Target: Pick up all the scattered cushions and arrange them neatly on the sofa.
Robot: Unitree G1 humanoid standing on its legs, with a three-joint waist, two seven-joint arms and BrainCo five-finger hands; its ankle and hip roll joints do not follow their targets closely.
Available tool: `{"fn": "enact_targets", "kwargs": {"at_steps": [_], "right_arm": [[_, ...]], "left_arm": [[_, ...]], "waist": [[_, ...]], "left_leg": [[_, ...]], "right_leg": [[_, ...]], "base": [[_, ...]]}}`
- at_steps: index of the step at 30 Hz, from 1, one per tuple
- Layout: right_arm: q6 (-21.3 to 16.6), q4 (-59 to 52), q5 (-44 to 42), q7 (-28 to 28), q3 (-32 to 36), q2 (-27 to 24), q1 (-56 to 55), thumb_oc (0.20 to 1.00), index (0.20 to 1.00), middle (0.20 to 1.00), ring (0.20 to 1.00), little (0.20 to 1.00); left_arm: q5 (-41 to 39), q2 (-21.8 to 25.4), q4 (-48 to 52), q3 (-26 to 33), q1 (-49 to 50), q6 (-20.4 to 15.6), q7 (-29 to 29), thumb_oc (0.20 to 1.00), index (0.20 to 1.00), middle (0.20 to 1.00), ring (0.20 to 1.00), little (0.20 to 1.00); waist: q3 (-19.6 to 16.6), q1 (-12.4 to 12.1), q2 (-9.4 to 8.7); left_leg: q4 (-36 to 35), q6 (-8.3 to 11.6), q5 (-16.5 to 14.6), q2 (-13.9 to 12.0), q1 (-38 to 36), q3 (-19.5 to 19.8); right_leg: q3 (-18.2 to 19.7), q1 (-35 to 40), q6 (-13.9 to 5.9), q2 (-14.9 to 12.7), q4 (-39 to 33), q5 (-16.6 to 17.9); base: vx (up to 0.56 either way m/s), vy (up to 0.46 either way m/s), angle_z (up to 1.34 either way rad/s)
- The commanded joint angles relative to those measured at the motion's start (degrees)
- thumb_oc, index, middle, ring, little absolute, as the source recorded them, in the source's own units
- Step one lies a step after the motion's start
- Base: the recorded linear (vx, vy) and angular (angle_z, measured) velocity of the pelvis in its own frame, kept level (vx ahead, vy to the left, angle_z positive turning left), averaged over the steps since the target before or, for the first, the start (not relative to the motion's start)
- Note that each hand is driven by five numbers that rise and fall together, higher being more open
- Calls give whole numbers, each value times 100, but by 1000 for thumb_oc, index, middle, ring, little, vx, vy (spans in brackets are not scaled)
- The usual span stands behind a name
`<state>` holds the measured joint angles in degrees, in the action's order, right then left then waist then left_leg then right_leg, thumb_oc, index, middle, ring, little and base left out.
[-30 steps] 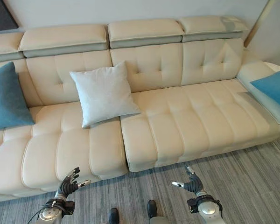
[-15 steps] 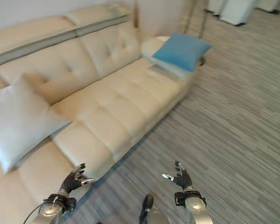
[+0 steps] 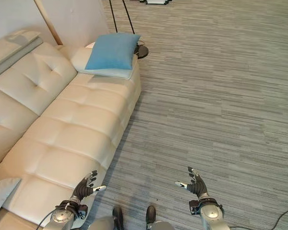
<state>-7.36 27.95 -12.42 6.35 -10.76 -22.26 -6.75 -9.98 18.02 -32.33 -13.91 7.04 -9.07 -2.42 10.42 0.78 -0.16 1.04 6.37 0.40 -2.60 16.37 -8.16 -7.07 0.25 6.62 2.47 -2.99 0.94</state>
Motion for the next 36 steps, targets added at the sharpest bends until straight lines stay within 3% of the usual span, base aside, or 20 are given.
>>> {"fn": "enact_targets", "kwargs": {"at_steps": [1,6,7,10,12,13,15,16,17,19,20,22,23,27,28,30,32,33,35,36], "right_arm": [[-263,-290,-44,113,53,47,214,1000,1000,1000,1000,1000],[-238,-441,1,-24,57,119,141,1000,1000,1000,1000,1000],[-239,-450,18,-57,53,146,147,1000,1000,1000,1000,1000],[-262,-444,35,-84,5,220,278,1000,1000,1000,1000,1000],[-278,-485,101,-73,-93,267,382,1000,1000,1000,1000,1000],[-276,-530,120,-76,-117,307,390,1000,1000,1000,1000,1000],[-284,-569,153,-99,-161,294,388,1000,1000,1000,1000,1000],[-260,-665,192,-174,-218,243,382,1000,1000,1000,1000,1000],[-263,-688,190,-185,-242,216,399,1000,1000,1000,1000,1000],[-250,-726,170,-180,-260,175,464,1000,1000,1000,1000,1000],[-226,-729,218,-154,-245,156,488,1000,1000,1000,1000,1000],[-220,-745,248,-139,-229,148,481,1000,1000,1000,1000,1000],[-232,-823,301,-136,-159,120,364,1000,1000,1000,1000,1000],[-248,-723,246,-155,-100,59,250,1000,1000,1000,1000,1000],[-286,-671,186,-101,-93,7,276,1000,1000,1000,1000,1000],[-307,-678,161,-58,-105,-82,319,1000,1000,1000,1000,1000],[-283,-700,153,-46,-70,-105,315,1000,1000,1000,1000,1000],[-256,-711,159,-34,-38,-147,269,1000,1000,1000,1000,1000],[-240,-661,156,-11,54,-195,204,1000,1000,1000,1000,1000],[-213,-595,157,31,130,-195,142,1000,1000,1000,1000,1000]], "left_arm": [[179,196,463,5,66,-105,-95,1000,1000,1000,1000,1000],[246,262,538,129,243,-81,-92,1000,1000,1000,1000,1000],[237,267,517,119,248,-65,-66,1000,1000,1000,1000,1000],[225,376,488,125,146,-63,-102,1000,1000,1000,1000,1000],[220,466,508,110,62,-88,-158,1000,1000,1000,1000,1000],[212,476,517,99,15,-89,-161,1000,1000,1000,1000,1000],[210,487,563,138,27,-103,-169,1000,1000,1000,1000,1000],[195,481,636,188,60,-126,-167,1000,1000,1000,1000,1000],[178,470,642,222,78,-129,-183,1000,1000,1000,1000,1000],[122,414,621,315,105,-143,-245,1000,1000,1000,1000,1000],[138,334,484,413,71,-177,-297,1000,1000,1000,1000,1000],[193,321,463,446,62,-182,-322,1000,1000,1000,1000,1000],[297,338,433,467,-8,-221,-362,1000,1000,1000,1000,1000],[172,238,235,515,-10,-259,-438,1000,1000,1000,1000,1000],[-74,154,87,511,-92,-263,-475,1000,1000,1000,1000,1000],[-191,111,-23,499,-181,-253,-488,1000,1000,1000,1000,1000],[-161,142,-80,493,-218,-234,-478,1000,1000,1000,1000,1000],[-123,160,-86,470,-239,-228,-470,1000,1000,1000,1000,1000],[-108,158,-28,429,-241,-220,-467,1000,1000,1000,1000,1000],[-94,123,28,389,-230,-207,-471,1000,1000,1000,1000,1000]], "waist": [[-10,-269,-135],[-221,-497,-240],[-266,-523,-332],[-168,-464,-442],[-55,-396,-297],[-25,-357,-208],[8,-323,-165],[67,-242,-87],[118,-238,-78],[163,-218,-73],[191,-117,-67],[183,-68,-49],[107,1,-103],[38,76,-34],[62,88,47],[147,73,0],[141,65,-62],[148,31,-91],[106,-37,-150],[94,-101,-166]], "left_leg": [[-287,-396,564,354,436,126],[-78,-532,898,365,433,278],[72,-598,894,456,404,296],[406,-766,563,431,118,136],[386,-888,332,295,-285,60],[311,-927,213,255,-563,93],[255,-946,71,281,-811,124],[212,-923,-177,303,-1216,216],[217,-907,-308,314,-1380,235],[114,-837,-543,357,-1738,284],[-36,-730,-766,362,-2137,421],[-73,-693,-851,336,-2271,477],[-63,-617,-1109,335,-2543,685],[578,-423,-1010,137,-2642,827],[1813,-256,-371,-53,-2187,780],[3059,-285,99,-277,-1552,553],[3317,-314,190,-393,-1332,336],[3338,-362,27,-435,-1180,132],[3107,-416,-177,-267,-730,-76],[2519,-450,-314,-179,-366,-276]], "right_leg": [[785,894,-944,-25,511,-1100],[1258,1352,-1031,-58,936,-1252],[1250,1296,-1148,-173,1243,-1036],[1131,507,-1808,-453,3141,565],[741,-123,-1849,-651,3977,744],[535,-438,-1671,-726,4151,495],[265,-657,-1558,-847,3992,234],[-174,-998,-1402,-989,3316,-239],[-303,-1137,-1396,-1048,2942,-360],[-505,-1426,-1452,-1100,1848,-122],[-337,-1624,-1620,-1003,894,177],[-196,-1751,-1676,-1002,664,266],[35,-1770,-1735,-1066,489,365],[188,-1611,-1515,-949,987,441],[94,-1410,-1325,-891,1109,273],[-37,-1087,-1063,-847,1079,-7],[-83,-939,-995,-853,1035,-107],[-112,-725,-958,-824,979,-210],[-129,-387,-973,-839,809,-336],[-143,-43,-1019,-794,652,-488]], "base": [[698,71,-62],[543,112,-72],[591,142,-99],[435,117,-82],[379,142,-36],[461,173,-21],[427,101,-3],[491,11,21],[667,-26,20],[613,-145,-3],[556,-150,-2],[599,-198,26],[618,-234,37],[551,-273,64],[379,-269,75],[389,-287,50],[312,-180,-5],[663,-222,-23],[573,-105,7],[506,-12,8]]}}
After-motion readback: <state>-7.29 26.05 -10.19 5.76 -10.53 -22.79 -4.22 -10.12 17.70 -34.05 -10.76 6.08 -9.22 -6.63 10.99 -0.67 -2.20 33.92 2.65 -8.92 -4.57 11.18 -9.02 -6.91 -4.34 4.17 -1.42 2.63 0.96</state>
